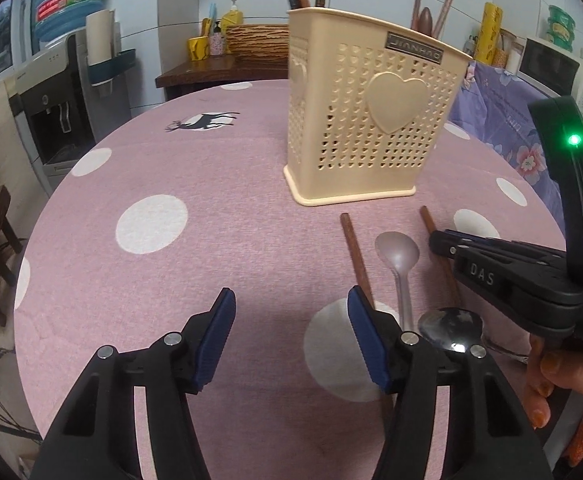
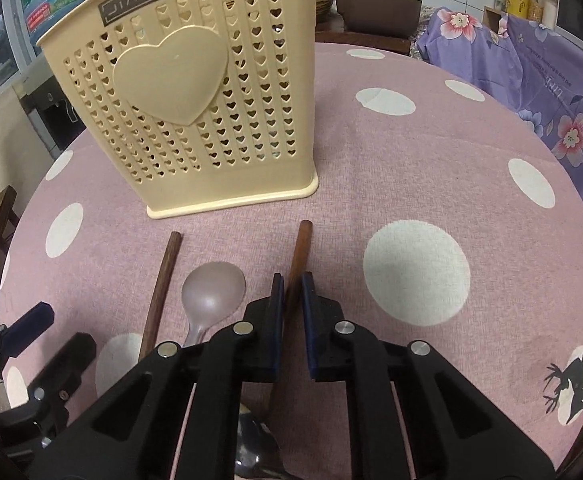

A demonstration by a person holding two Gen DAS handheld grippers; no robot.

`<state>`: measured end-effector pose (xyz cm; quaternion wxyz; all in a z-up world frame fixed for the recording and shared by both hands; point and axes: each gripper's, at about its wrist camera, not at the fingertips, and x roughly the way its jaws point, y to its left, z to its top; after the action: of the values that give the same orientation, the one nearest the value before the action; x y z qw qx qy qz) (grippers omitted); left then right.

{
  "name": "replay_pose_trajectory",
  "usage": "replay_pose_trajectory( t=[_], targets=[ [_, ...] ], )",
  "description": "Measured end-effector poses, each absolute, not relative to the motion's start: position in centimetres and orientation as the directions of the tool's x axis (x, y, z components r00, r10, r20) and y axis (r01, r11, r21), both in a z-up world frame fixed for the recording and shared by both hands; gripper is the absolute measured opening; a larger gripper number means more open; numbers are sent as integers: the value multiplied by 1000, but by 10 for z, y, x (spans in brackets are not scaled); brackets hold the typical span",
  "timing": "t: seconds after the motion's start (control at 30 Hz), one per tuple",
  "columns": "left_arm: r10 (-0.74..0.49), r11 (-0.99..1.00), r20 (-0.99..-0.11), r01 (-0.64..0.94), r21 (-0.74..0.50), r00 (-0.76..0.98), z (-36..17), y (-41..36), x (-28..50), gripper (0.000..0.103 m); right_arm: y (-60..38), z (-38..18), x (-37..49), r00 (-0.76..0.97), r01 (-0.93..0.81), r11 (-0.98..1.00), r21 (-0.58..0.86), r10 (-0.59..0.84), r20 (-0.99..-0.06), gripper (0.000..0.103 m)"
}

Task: Organize utensils
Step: 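Close the right tool on a wooden chopstick while the left tool grasps another wooden chopstick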

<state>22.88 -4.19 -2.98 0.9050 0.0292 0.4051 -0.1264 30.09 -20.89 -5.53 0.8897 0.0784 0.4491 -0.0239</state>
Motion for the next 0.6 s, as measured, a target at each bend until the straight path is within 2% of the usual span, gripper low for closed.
replay_pose_trajectory(
  t=[0.13, 0.33, 0.43, 0.6],
  targets=[
    [-229, 959, -761, 275, -69, 607, -34, -51, 239, 52, -219, -55, 303, 592, 119, 978, 173, 70, -803, 8],
    [-263, 951, -780, 288, -110, 568, -35, -63, 255, 47, -220, -55, 304, 596, 113, 977, 179, 77, -799, 8],
    [-259, 950, -786, 296, -101, 562, -36, -72, 261, 44, -220, -56, 303, 599, 113, 978, 173, 73, -798, 8],
    [-228, 951, -798, 304, -60, 557, -43, -83, 266, 33, -222, -57, 303, 601, 112, 979, 170, 69, -796, 8]
  ],
)
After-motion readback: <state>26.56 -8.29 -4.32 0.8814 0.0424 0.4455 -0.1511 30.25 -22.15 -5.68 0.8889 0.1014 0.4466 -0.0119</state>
